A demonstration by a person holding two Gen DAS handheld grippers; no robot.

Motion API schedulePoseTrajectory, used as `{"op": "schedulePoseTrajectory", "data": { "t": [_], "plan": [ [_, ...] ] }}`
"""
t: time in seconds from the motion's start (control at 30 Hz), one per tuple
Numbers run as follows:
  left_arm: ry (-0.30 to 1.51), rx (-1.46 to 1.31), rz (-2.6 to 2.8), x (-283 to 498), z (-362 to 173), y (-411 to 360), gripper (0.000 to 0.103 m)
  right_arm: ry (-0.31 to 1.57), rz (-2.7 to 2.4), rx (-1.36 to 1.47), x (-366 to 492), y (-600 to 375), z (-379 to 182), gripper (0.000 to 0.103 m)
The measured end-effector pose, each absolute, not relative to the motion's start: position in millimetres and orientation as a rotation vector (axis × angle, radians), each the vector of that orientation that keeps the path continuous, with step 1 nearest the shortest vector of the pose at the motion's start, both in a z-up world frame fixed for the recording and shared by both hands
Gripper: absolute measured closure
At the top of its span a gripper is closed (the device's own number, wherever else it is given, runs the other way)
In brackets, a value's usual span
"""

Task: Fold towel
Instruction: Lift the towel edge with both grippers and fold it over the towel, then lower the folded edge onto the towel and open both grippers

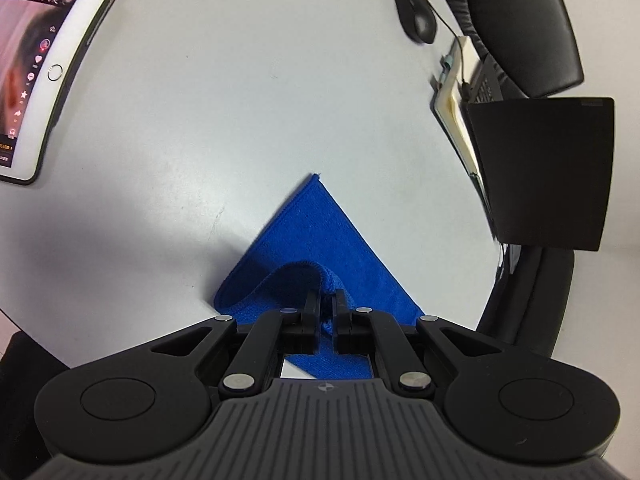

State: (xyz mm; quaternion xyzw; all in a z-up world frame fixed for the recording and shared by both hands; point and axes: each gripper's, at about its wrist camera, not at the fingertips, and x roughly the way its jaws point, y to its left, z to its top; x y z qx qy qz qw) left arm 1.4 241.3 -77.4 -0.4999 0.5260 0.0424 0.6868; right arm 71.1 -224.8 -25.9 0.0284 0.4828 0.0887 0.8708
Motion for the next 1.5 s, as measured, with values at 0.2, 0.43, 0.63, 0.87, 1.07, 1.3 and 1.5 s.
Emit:
{"op": "schedulePoseTrajectory", "data": {
  "t": [0.2,0.43,0.63,0.87,1.07,1.3,1.5],
  "plan": [
    [1.21,-1.094,0.12,22.4,-84.4,243.2,0.097,1.028,0.193,0.039,92.8,-217.6,-33.6,0.098],
    [1.25,-1.071,0.137,38.8,-95.6,241.1,0.097,1.058,0.195,0.021,111.1,-213.2,-44.6,0.098],
    [1.271,-1.059,0.14,50.1,-101.0,238.6,0.097,1.078,0.192,0.009,118.5,-213.0,-50.9,0.098],
    [1.306,-1.031,0.159,60.0,-107.8,235.6,0.095,1.094,0.204,-0.002,126.2,-209.7,-54.8,0.096],
    [1.29,-1.037,0.153,63.5,-105.6,235.3,0.082,1.079,0.196,-0.022,130.5,-206.1,-53.6,0.086],
    [1.246,-1.037,0.132,64.4,-98.5,234.5,0.082,1.028,0.163,-0.041,131.1,-208.0,-48.7,0.07],
    [1.189,-1.049,0.119,63.2,-91.6,236.6,0.082,1.027,0.156,-0.033,128.1,-211.3,-47.6,0.069]
  ]
}}
